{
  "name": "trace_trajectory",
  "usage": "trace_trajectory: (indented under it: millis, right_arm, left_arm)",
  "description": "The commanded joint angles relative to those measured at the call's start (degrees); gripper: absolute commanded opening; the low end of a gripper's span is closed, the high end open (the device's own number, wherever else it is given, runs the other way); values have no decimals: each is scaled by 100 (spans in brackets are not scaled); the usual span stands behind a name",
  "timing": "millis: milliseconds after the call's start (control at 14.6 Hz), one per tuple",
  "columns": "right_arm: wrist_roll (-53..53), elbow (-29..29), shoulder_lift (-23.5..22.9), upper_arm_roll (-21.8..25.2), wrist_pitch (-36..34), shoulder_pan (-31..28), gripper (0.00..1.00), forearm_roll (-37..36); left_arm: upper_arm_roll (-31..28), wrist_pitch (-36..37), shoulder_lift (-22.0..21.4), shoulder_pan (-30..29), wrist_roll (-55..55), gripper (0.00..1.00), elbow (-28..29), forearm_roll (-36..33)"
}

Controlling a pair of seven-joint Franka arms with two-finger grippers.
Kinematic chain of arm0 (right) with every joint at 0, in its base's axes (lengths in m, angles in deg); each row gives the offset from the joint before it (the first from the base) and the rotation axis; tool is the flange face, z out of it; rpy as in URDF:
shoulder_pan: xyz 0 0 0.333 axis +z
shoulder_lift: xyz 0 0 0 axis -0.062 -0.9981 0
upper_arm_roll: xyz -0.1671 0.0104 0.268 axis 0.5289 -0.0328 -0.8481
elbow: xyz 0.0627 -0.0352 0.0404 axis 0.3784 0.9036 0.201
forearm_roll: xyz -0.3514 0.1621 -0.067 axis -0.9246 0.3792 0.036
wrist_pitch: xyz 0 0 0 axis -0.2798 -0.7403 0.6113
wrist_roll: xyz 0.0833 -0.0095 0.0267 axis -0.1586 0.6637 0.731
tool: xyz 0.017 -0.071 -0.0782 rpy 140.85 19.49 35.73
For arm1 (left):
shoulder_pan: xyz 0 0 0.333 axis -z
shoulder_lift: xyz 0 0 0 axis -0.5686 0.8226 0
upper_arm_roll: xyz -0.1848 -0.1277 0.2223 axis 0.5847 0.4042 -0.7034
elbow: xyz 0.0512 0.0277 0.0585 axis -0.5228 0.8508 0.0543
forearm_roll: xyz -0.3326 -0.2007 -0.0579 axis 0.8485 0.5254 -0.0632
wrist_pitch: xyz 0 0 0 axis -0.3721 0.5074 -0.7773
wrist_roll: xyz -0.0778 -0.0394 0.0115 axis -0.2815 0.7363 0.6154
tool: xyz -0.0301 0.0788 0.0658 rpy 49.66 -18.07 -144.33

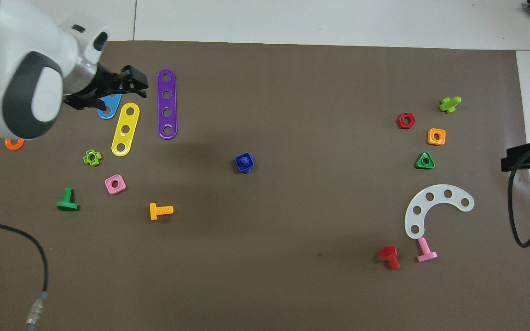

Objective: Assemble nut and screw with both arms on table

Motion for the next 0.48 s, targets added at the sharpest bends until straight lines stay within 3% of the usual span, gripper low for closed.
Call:
trace_trajectory:
  millis: [0, 206, 412]
  right_arm:
    - [134, 63, 85, -73, 6, -94, 100, 96]
    - [134, 63, 76, -73, 6, -103, 100, 96]
    - [134, 63, 85, -73, 6, -94, 100, 96]
  left_arm:
    - [100, 219, -448, -686, 1258, 100, 357, -330]
    - [74, 430, -1088, -794, 1737, 100, 857, -1083]
    - [74, 807, -1880, -680, 1755, 100, 1315, -1192]
